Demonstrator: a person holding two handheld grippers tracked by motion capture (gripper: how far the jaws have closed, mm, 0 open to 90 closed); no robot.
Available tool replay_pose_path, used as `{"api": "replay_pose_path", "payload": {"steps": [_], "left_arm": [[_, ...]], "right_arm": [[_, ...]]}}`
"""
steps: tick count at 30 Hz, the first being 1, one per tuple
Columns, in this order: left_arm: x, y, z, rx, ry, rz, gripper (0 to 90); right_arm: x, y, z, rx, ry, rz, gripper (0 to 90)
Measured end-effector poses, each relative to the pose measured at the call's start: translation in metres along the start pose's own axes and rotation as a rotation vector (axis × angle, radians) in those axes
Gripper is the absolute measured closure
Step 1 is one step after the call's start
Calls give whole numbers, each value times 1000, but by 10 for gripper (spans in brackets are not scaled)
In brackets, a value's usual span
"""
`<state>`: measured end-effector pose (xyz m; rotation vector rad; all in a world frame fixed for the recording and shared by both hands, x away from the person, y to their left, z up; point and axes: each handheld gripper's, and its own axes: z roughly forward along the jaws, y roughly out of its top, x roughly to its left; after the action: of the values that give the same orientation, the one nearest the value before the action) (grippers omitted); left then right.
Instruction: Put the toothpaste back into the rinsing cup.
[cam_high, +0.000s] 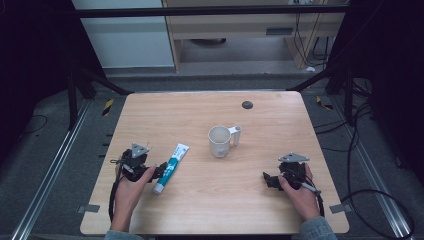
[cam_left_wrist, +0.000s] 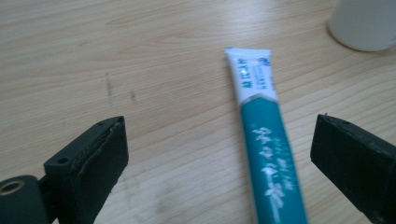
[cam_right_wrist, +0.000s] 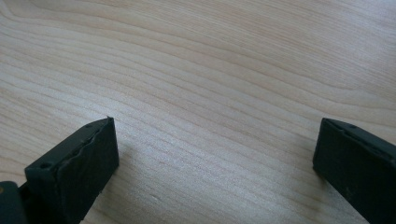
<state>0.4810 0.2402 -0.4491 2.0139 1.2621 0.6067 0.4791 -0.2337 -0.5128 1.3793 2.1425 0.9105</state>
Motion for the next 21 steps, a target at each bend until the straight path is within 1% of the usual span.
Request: {"api": "replay_pose_path", "payload": {"steps": [1, 2, 3, 4, 5, 6, 8, 10, 12, 14, 15, 16, 18, 21], "left_arm": [[-5, 3, 0, 8, -7, 10, 37], [-12, 8, 1, 18, -14, 31, 37], [-16, 10, 1, 28, -16, 46, 39], [-22, 13, 3, 45, -17, 67, 43], [-28, 16, 5, 65, -17, 90, 48], [-33, 18, 9, 85, -19, 108, 50], [-39, 22, 15, 122, -24, 131, 76], [-45, 27, 24, 177, -41, 159, 77], [-47, 31, 31, 222, -46, 171, 77], [-48, 35, 36, 254, -46, 181, 78], [-47, 37, 38, 267, -47, 180, 83], [-47, 39, 39, 282, -47, 178, 85], [-46, 43, 40, 293, -48, 165, 92], [-47, 49, 40, 323, -37, 171, 113]], "right_arm": [[0, 0, 0, 1, 0, -2, 5], [0, 0, 0, 2, 0, 1, 5], [0, 0, 0, -1, -2, -8, 5], [0, 0, 0, 1, 0, -1, 5], [0, 0, 0, -1, -2, -8, 5], [0, 0, 0, 1, 0, -1, 5], [0, 0, 0, -1, -2, -8, 5], [0, 0, 0, 1, 0, -1, 5], [0, 0, 0, 0, 0, 0, 5], [0, 0, 0, 1, 0, -2, 5], [0, 0, 0, -1, -2, -8, 5], [0, 0, 0, 0, 0, 0, 5], [0, 0, 0, 1, -1, -2, 5], [0, 0, 0, 0, 0, 1, 5]]}}
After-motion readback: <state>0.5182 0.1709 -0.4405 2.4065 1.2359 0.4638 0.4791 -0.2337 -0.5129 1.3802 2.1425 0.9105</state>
